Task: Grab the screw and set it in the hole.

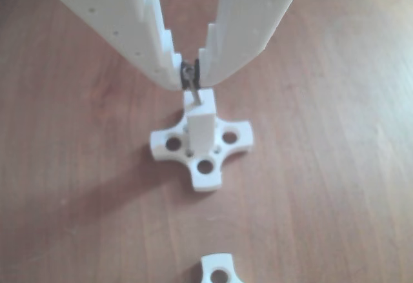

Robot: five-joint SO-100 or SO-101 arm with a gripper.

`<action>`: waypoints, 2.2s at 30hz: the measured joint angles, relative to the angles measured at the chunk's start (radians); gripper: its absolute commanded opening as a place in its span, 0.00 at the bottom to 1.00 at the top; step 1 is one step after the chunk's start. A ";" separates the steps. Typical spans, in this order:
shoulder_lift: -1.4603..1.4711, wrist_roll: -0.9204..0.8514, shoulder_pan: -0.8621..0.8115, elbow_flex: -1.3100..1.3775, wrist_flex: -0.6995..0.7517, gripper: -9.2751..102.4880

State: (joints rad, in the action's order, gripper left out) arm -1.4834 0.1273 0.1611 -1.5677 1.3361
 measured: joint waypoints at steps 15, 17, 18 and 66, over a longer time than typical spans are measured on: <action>0.000 0.009 0.018 0.000 0.000 0.04; 0.000 0.009 0.018 0.000 -0.002 0.04; 0.000 0.009 0.018 0.000 -0.002 0.04; 0.006 0.020 0.005 -0.002 -0.041 0.10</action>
State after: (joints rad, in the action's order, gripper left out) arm -1.4772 0.1473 0.1657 -1.5693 1.2947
